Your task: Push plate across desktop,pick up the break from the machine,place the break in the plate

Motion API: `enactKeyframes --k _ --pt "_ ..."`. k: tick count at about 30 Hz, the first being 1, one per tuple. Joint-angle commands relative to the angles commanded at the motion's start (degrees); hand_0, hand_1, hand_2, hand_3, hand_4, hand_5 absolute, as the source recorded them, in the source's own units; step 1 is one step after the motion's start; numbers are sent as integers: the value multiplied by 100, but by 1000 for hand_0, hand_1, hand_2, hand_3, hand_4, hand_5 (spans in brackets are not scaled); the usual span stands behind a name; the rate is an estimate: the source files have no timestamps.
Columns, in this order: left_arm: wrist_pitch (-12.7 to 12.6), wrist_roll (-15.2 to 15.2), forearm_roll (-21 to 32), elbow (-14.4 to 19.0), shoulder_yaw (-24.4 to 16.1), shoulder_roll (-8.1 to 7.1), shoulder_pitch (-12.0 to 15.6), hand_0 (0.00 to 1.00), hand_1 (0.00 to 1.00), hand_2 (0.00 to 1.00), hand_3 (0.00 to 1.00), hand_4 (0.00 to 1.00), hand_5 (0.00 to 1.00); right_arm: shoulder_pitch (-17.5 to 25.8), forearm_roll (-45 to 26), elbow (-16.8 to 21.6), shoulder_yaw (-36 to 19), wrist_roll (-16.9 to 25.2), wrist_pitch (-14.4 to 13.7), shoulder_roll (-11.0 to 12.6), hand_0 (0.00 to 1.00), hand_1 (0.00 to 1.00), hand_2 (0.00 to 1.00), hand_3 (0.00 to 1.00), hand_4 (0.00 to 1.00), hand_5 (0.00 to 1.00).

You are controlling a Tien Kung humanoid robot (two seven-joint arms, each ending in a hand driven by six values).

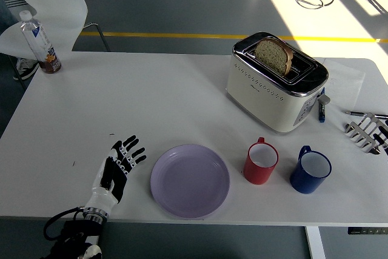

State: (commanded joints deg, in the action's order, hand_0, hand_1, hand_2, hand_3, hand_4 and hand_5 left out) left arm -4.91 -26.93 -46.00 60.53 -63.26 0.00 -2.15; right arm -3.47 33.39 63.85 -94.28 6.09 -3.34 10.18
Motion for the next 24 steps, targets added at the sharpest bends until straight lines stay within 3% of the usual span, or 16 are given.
enactKeyframes --k 7,9,11,12,16,17,18,23,24 --pt "-672 -513 46 153 -536 0 96 771 832 897 823 550 998 -83 326 595 148 19 -163 106 708 645 672 688 544 549" --pt "-743 -570 65 164 -614 0 101 771 832 897 823 550 998 -112 463 731 182 26 -220 141 708 645 672 688 544 549" --pt "-892 -689 116 212 -861 0 134 771 832 897 823 550 998 -306 778 1079 370 46 -449 356 708 645 672 688 544 549" --pt "-919 -702 121 229 -972 0 146 783 834 900 818 551 998 -432 1003 1252 479 41 -589 499 734 696 719 719 562 495" --pt "-952 -710 102 278 -1197 0 166 783 834 900 818 551 998 -921 1757 1601 886 -70 -978 995 734 696 719 719 562 495" --pt "-951 -705 90 290 -1240 0 168 783 834 900 818 551 998 -1087 2017 1626 1023 -124 -1067 1134 734 696 719 719 562 495" --pt "-953 -704 86 296 -1273 0 168 782 832 900 816 550 998 -1238 2240 1615 1154 -200 -1136 1253 789 759 797 794 671 408" --pt "-960 -690 73 305 -1319 0 173 782 832 900 816 550 998 -2228 3469 1332 2006 -823 -1225 1786 789 759 797 794 671 408" --pt "-959 -684 75 303 -1324 0 171 780 831 899 813 550 998 -2382 3693 1241 2145 -926 -1191 1830 857 826 907 895 744 318"
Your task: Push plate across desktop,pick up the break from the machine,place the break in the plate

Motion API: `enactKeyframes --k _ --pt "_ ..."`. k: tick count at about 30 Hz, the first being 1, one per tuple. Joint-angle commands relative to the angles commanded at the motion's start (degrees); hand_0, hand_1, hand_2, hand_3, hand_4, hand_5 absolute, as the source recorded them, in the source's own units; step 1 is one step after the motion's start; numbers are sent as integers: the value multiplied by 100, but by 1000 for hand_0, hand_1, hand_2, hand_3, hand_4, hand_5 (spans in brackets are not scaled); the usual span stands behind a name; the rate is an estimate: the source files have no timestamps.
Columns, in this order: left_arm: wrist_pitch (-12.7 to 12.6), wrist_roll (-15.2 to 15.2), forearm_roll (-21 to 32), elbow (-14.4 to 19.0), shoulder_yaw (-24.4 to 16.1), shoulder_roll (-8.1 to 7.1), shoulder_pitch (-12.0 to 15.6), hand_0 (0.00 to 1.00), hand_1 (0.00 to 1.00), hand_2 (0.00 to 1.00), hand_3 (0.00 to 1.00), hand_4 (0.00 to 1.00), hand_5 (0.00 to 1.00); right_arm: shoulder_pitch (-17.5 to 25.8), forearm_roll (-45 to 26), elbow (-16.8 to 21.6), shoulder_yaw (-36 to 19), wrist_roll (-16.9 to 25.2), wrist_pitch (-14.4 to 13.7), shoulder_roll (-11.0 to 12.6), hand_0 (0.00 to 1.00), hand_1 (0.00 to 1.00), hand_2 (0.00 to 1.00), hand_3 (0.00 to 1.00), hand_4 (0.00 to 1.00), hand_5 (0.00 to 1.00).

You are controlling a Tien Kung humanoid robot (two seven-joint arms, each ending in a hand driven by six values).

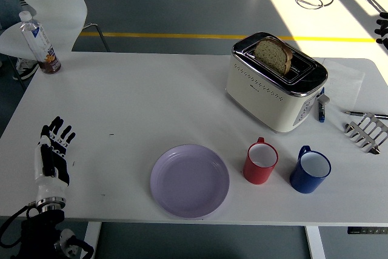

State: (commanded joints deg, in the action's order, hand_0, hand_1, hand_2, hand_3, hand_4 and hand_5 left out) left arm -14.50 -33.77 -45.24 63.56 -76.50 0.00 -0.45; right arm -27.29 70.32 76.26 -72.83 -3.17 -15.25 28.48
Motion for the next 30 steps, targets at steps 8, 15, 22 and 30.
enactKeyframes --k 8,15,22,30 --pt "-14 35 5 -12 -34 0 -8 779 830 900 810 542 998 -1707 1840 -1105 1443 -600 508 -311 893 856 912 906 789 280" --pt "-21 43 7 -19 -84 0 -27 778 827 899 807 534 998 -2797 1782 -2325 2365 -720 860 -876 896 860 904 896 815 280" --pt "-17 54 9 -26 -95 0 -49 777 824 898 805 533 998 -3431 1704 -3496 2883 -740 1159 -1400 898 851 886 882 815 286" --pt "-13 56 13 -32 -115 0 -103 775 819 896 803 527 998 -3883 1605 -4599 3235 -747 1289 -1954 838 789 811 845 811 305"
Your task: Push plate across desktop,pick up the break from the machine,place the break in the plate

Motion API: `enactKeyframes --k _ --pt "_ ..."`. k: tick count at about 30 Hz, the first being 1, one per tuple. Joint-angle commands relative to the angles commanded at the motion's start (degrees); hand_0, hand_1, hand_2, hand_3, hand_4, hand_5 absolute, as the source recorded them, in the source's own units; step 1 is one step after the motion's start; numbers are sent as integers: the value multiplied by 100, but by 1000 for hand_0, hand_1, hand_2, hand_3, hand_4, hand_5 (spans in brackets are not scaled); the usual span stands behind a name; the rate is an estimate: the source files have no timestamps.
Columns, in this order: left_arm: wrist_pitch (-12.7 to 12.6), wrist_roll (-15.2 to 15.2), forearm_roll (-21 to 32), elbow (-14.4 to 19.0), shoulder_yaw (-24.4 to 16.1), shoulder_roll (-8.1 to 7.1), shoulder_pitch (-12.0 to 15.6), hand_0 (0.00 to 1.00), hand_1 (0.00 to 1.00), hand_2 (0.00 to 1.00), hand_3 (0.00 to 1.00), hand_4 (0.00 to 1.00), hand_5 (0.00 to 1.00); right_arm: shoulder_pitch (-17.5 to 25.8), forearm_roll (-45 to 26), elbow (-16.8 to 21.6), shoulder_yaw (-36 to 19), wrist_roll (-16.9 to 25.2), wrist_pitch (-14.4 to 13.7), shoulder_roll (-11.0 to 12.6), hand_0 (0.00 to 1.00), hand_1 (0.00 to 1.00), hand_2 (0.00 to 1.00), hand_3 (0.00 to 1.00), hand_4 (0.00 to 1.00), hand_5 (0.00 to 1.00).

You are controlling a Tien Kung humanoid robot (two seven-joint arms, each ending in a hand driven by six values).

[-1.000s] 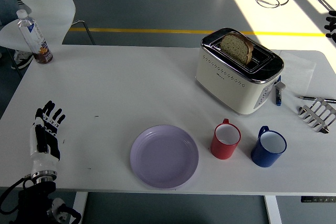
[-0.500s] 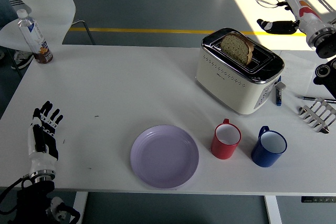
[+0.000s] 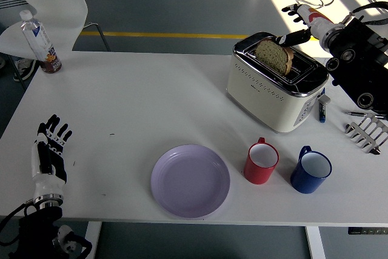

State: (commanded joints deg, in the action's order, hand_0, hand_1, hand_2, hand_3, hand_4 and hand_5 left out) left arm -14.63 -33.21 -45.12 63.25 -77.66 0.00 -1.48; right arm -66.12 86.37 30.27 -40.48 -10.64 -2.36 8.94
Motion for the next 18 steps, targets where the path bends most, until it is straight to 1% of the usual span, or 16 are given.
enactKeyframes --k 2,3,5,6,11,12,17,18 --pt "-2 -2 4 -4 2 0 -7 775 819 896 803 527 998 -50 58 -240 23 -13 5 -92 838 789 811 845 811 305" --pt "-2 -2 4 -5 3 0 -8 775 819 896 803 527 998 -53 64 -264 25 -15 5 -100 838 789 811 845 811 305" --pt "-1 -2 5 -13 21 0 8 775 819 896 803 527 998 -69 -13 -486 76 -15 16 -209 838 789 811 845 811 305" --pt "-2 -2 4 -16 25 0 14 772 814 896 799 522 998 -67 -30 -553 99 -22 24 -239 741 725 717 812 808 315" --pt "-2 -2 8 -25 55 0 47 772 814 896 799 522 998 -69 -141 -771 197 -66 17 -356 741 725 717 812 808 315" --pt "-1 -2 8 -27 66 0 55 771 813 894 799 521 998 -73 -180 -822 225 -71 17 -386 681 668 660 796 807 323" --pt "0 0 3 -22 96 0 52 771 813 894 799 521 998 -91 -385 -993 315 -74 -43 -501 681 668 660 796 807 323" --pt "0 1 3 -21 96 0 49 768 809 892 797 520 998 -95 -405 -1006 325 -73 -52 -509 595 606 593 772 802 332"
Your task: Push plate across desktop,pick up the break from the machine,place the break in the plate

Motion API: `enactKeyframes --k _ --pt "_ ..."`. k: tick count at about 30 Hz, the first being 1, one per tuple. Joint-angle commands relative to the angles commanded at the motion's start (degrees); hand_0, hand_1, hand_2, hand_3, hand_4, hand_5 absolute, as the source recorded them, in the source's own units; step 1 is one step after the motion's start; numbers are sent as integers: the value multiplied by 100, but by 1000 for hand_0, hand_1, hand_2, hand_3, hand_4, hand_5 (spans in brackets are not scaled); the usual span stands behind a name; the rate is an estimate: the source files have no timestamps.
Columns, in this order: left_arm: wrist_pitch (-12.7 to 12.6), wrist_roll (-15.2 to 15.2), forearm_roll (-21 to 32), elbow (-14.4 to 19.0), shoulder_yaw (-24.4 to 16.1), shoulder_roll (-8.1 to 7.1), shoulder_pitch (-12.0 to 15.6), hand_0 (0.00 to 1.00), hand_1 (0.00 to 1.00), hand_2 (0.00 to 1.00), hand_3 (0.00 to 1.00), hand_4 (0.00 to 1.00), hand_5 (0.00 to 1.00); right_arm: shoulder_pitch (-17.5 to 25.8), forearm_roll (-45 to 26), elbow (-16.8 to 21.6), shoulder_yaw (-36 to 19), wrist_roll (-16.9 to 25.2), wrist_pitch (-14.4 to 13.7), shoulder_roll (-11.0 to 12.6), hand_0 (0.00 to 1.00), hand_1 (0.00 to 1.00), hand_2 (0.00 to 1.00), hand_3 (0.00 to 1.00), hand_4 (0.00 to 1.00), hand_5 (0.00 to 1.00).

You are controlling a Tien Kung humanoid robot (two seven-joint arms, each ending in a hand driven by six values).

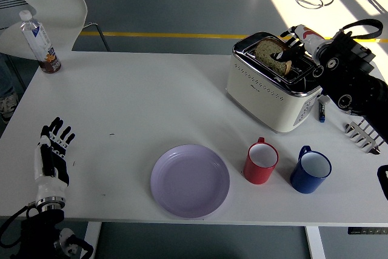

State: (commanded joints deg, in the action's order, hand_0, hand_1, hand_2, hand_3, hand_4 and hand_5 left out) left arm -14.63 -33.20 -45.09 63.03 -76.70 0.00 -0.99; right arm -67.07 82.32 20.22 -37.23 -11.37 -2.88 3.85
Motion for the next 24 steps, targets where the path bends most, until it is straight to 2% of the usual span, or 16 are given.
enactKeyframes --k 5,6,17,18,23,24 --pt "0 2 -3 -6 16 0 -24 768 809 892 797 520 998 -75 -140 -127 137 24 -78 -102 595 606 593 772 802 332" --pt "0 3 -3 -6 24 0 -25 766 807 892 797 520 998 -85 -163 -144 163 28 -85 -115 535 563 558 726 799 333" --pt "-3 -1 0 -12 -41 0 -83 765 807 892 795 519 998 -218 -234 -216 398 48 -48 -318 504 536 534 705 789 328" --pt "-3 -1 0 -12 -43 0 -87 763 805 890 794 518 998 -226 -229 -223 412 49 -48 -332 475 517 516 677 784 334" --pt "-1 -2 -1 -11 -38 0 -108 763 805 890 794 518 998 -275 -219 -263 519 52 -64 -385 475 517 516 677 784 334" --pt "0 -2 0 -11 -38 0 -112 763 803 890 793 519 998 -286 -206 -274 535 47 -69 -385 453 501 499 645 765 332"
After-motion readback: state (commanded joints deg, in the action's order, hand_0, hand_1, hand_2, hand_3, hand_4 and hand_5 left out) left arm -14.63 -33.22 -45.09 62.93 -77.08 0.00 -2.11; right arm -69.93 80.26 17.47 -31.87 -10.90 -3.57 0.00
